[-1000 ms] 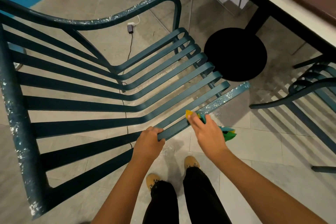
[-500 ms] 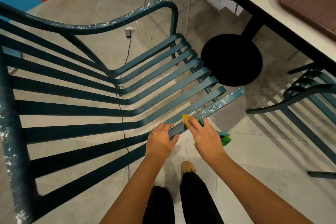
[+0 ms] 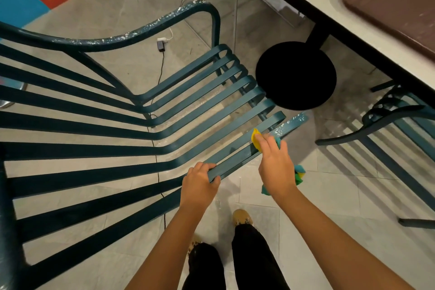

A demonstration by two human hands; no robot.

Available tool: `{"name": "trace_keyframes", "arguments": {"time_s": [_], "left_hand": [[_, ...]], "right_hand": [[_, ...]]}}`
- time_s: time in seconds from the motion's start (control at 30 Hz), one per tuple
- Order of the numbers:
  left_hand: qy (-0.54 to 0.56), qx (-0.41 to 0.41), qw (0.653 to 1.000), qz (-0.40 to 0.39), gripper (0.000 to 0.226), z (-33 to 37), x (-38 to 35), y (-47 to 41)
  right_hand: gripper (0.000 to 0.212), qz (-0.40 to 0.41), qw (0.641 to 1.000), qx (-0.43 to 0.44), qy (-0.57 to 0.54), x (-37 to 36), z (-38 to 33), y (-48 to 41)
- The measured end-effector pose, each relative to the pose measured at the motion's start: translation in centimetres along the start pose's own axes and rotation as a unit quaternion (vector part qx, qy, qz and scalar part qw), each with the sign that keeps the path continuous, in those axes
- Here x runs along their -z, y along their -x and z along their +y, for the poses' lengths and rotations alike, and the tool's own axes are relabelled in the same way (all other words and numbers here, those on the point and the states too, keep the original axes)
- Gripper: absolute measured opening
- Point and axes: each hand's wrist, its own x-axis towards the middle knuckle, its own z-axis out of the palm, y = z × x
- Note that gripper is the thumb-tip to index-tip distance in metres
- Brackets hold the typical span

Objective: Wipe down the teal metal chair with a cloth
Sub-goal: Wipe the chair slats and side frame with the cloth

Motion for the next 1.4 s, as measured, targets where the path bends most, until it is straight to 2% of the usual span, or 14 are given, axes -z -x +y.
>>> {"name": "trace_keyframes", "arguments": {"time_s": [0.07,0.13,0.23,0.4,0.6,0.7,0.77,0.87,1.0,1.07,1.13,1.23,1.33,1.4], "left_hand": [[0.012,0.000,1.000,-0.011,0.044,0.3,-0.2,-0.2],[0.024,-0.002,1.000,-0.012,0.044,0.6,-0.3,-0.4],[0.028,-0.004,1.000,-0.001,0.041,0.9,-0.5,-0.6],[0.024,0.012,1.000,-0.007,0.043,1.0,-0.4,-0.4],[0.039,0.023,0.999,-0.011,0.043,0.9,-0.4,-0.7],[0.033,0.009,0.999,-0.016,0.042,0.6,-0.3,-1.1],[0.037,0.003,0.999,-0.022,0.041,0.3,-0.2,-1.2],[0.045,-0.014,0.999,-0.023,0.037,0.0,-0.1,-1.3],[0.055,-0.047,0.997,-0.010,0.034,-0.1,-0.2,-1.5],[0.062,-0.056,0.996,-0.009,0.033,-0.2,-0.3,-1.5],[0.068,-0.054,0.996,-0.011,0.034,-0.2,-0.3,-1.5],[0.069,-0.046,0.996,-0.015,0.035,-0.2,-0.2,-1.4],[0.058,-0.026,0.998,-0.026,0.037,0.0,-0.1,-1.5],[0.057,-0.016,0.998,-0.032,0.038,0.1,-0.1,-1.6]], "right_hand": [[0.074,0.014,0.999,0.046,-0.017,-0.3,-1.1,1.0],[0.082,0.000,0.993,0.110,0.048,-1.1,-1.5,1.8],[0.084,-0.053,0.980,0.151,0.120,-1.3,-1.0,2.2],[0.076,-0.102,0.974,0.157,0.127,0.4,1.4,0.8],[0.064,-0.072,0.988,0.088,0.105,1.6,3.1,-0.9],[0.074,-0.031,0.993,0.054,0.101,1.4,2.5,-0.9],[0.084,-0.002,0.991,0.069,0.111,0.7,1.5,0.0],[0.090,-0.020,0.983,0.121,0.140,-0.6,-0.5,1.4],[0.087,-0.089,0.957,0.178,0.209,-0.3,-2.7,1.7],[0.079,-0.089,0.938,0.197,0.271,0.0,-2.3,1.6],[0.073,-0.091,0.941,0.154,0.286,0.4,-1.5,0.8],[0.066,-0.086,0.964,0.066,0.242,1.8,-0.4,-0.7],[0.060,-0.109,0.974,0.052,0.194,2.2,1.0,-2.0],[0.059,-0.094,0.976,0.034,0.191,2.0,1.0,-2.3]]}}
